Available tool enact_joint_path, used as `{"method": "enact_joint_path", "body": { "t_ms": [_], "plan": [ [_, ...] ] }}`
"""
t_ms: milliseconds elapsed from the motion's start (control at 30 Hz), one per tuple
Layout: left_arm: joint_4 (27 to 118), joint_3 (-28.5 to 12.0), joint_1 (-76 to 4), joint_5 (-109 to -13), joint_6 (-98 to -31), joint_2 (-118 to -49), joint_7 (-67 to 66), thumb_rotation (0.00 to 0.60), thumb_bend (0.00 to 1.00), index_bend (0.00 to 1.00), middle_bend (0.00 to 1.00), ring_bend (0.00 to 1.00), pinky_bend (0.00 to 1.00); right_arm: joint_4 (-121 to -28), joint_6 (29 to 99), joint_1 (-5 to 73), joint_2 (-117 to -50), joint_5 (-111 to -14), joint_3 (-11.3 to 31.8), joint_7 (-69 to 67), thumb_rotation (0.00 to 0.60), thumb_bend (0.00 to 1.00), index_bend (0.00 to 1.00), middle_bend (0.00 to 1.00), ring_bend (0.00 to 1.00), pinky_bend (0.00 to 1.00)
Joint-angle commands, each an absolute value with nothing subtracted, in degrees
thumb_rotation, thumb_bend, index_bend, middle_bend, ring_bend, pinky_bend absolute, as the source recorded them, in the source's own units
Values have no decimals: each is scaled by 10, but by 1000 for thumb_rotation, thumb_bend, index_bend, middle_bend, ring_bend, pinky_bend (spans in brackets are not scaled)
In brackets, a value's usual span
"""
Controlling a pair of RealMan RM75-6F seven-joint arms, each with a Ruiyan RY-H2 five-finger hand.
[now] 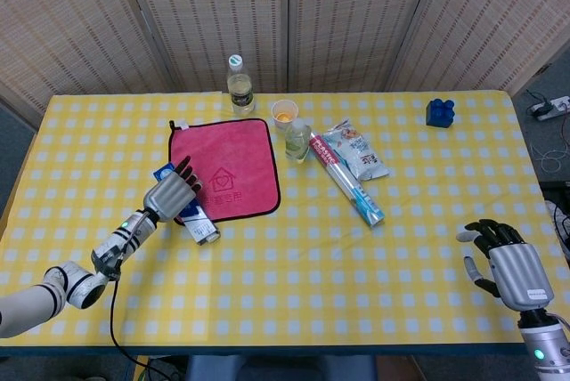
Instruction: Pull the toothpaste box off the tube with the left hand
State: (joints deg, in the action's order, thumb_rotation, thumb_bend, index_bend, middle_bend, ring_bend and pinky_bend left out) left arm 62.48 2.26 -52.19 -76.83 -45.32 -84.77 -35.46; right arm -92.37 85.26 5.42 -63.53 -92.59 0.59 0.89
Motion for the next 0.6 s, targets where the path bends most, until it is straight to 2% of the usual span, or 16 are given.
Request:
{"method": "enact_joint_path", "body": {
  "t_ms": [33,167,333,600],
  "plan": [
    [615,18,-520,-767,-453,-854,-356,600,164,332,314,185,0,-923,851,54,-636,-924,6,9,600,390,367,286,185,221],
    [606,15,-515,-756,-448,-863,-367,600,169,387,413,255,0,-921,849,56,-637,-924,6,7,600,389,367,286,185,221],
    [596,5,-506,-750,-466,-873,-380,600,171,424,468,279,0,-920,848,56,-637,-923,7,7,600,389,367,286,184,221],
    [608,-16,-488,-723,-517,-859,-455,600,177,432,483,286,0,-918,848,57,-637,-923,7,3,600,389,367,286,185,221]
  ]
}}
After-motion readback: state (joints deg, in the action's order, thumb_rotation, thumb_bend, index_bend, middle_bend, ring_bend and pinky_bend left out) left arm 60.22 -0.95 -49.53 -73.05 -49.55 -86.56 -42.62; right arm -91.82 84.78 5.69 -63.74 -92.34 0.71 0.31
